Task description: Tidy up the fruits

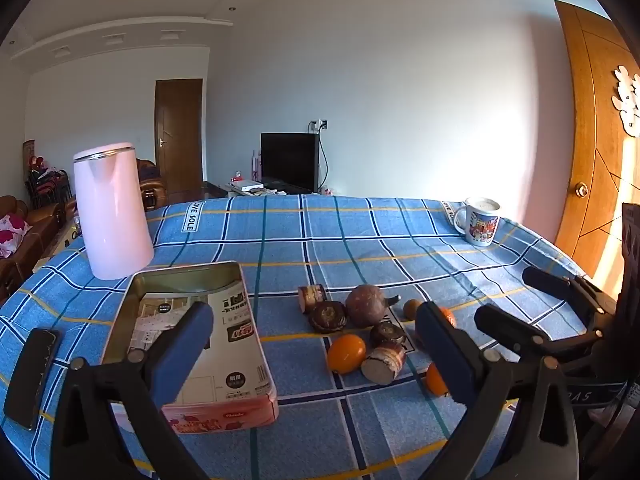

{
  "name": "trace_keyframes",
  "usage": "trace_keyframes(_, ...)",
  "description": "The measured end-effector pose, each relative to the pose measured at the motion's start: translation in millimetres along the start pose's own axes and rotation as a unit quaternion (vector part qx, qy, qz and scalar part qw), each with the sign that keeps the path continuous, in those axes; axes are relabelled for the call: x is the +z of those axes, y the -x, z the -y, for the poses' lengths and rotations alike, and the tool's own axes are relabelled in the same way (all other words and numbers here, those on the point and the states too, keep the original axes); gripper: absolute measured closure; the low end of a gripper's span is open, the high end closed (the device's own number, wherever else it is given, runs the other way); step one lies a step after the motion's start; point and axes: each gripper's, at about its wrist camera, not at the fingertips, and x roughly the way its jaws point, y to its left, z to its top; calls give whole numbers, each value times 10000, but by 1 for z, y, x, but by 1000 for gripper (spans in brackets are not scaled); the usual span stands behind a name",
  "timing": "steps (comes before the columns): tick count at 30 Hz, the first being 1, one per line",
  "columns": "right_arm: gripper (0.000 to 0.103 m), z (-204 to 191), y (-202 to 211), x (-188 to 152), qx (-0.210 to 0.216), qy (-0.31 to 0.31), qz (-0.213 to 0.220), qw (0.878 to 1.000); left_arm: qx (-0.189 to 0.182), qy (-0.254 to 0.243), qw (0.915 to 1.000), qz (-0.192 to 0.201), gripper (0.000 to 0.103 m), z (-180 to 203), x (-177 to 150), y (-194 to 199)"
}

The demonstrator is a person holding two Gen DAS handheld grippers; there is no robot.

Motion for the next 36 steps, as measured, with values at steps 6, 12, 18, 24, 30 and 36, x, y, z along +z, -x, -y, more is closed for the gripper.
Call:
trace_keyframes(6,1,4,3,-2,-5,-76,59,10000,-17,35,10000,26,0,-2,0,2)
trace_keyframes(12,1,4,4,-3,5,-142,-11,9999,-8,7,10000,-23,0,-1,-5,-1)
trace_keyframes(18,1,2,6,-4,14,-159,-15,9999,-5,27,10000,-21,0,-1,-5,1)
trace_keyframes(24,1,1,5,-7,42,-155,-25,9999,0,43,10000,-23,0,-1,-5,2)
trace_keyframes(30,1,-2,5,-8,73,-154,-49,9998,16,50,10000,-18,0,-2,-4,3)
trace_keyframes(36,1,-4,4,-10,99,-146,-66,9998,33,56,10000,-24,0,-3,-4,3)
